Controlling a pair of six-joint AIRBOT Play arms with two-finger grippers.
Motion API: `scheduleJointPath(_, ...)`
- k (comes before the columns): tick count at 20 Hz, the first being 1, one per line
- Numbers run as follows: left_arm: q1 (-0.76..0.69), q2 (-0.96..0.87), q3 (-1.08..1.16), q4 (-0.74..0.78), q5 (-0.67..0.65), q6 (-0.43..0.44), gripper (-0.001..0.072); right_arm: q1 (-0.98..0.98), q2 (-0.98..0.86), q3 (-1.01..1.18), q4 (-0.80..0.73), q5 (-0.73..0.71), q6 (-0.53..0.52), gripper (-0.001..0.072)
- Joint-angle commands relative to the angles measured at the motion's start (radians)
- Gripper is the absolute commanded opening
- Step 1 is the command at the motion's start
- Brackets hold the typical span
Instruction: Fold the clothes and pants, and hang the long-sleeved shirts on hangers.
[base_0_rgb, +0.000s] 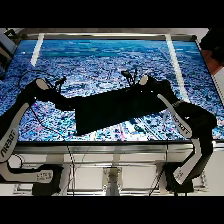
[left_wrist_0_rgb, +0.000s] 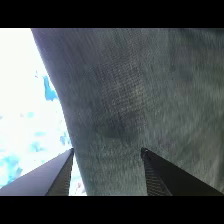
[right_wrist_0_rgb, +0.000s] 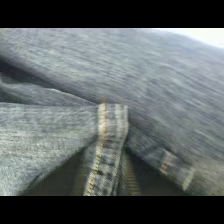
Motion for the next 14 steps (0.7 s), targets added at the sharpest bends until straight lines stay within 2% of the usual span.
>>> scheduleJointPath(1,0.001,0.000,-0.006,0.018,0.051,-0.048,0.0502,0.021,-0.006,0.011,-0.005,-0.018,-0.009,0.0114)
scheduleJointPath(2,0.001,0.000,-0.006,0.046,0.045,-0.067,0.0503,0.020,-0.006,0.025,-0.005,-0.019,-0.009,0.0086)
scheduleJointPath(4,0.004,0.000,-0.006,0.083,0.034,-0.082,0.0552,0.017,-0.006,0.075,-0.016,-0.014,-0.009,0.0023)
scheduleJointPath(8,0.027,0.000,-0.008,0.037,0.011,-0.059,0.0569,0.015,-0.006,0.178,-0.126,0.043,0.015,0.0024)
scheduleJointPath(9,0.034,0.000,-0.008,0.039,-0.001,-0.057,0.0568,0.013,-0.006,0.182,-0.149,0.071,0.018,0.0175)
scheduleJointPath(10,0.042,0.000,-0.013,0.036,-0.003,-0.053,0.0569,0.012,-0.007,0.182,-0.164,0.098,0.019,0.0433)
scheduleJointPath(11,0.050,0.000,-0.024,0.026,-0.003,-0.046,0.0569,0.010,-0.008,0.182,-0.181,0.118,0.019,0.0574)
scheduleJointPath(14,0.063,-0.011,-0.071,-0.108,0.000,0.046,0.0569,0.011,-0.037,0.182,-0.181,0.171,-0.068,0.0577)
